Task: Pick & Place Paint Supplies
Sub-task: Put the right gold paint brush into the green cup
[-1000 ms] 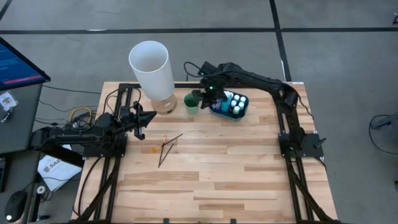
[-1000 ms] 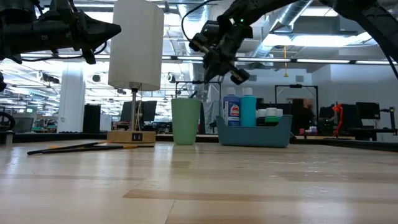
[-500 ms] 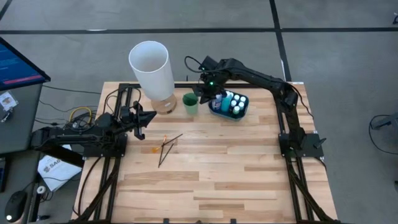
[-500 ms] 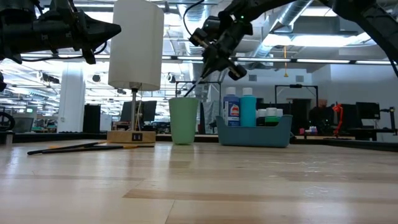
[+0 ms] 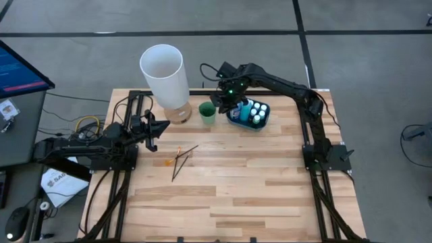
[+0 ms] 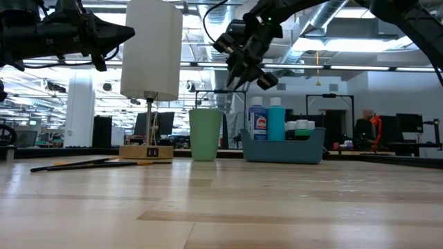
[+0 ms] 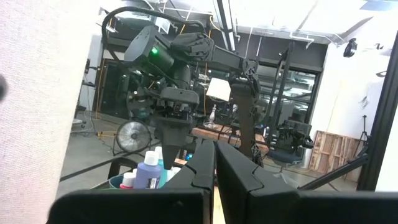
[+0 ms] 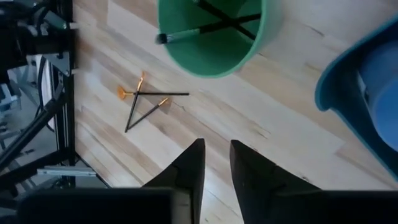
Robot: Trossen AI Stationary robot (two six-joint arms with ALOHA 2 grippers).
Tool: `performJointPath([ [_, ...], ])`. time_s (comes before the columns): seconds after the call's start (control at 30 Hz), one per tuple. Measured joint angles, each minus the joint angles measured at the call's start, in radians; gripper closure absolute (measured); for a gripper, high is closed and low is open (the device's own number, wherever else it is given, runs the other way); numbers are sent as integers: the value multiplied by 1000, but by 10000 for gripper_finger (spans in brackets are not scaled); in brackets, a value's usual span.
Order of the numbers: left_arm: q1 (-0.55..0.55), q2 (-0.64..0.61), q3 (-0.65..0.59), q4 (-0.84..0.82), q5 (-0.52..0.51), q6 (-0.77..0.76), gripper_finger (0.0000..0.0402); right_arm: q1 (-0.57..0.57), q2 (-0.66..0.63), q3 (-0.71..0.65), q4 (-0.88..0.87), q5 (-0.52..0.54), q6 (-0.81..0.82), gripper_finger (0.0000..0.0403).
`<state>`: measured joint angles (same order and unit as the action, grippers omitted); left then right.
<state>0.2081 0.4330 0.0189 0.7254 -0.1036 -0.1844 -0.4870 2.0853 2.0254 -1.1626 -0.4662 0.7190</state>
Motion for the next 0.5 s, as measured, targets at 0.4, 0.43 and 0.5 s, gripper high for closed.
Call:
performJointPath([
  [0.4, 0, 0, 0, 1, 0, 0, 399, 164, -29, 202, 7, -71, -241, 326],
  [0.43, 0, 0, 0, 1, 0, 0, 399, 191, -29, 217, 8, -69, -305, 326],
  [0.5, 0, 0, 0, 2, 0, 0, 399, 248, -27, 233, 18, -31, -444, 326],
])
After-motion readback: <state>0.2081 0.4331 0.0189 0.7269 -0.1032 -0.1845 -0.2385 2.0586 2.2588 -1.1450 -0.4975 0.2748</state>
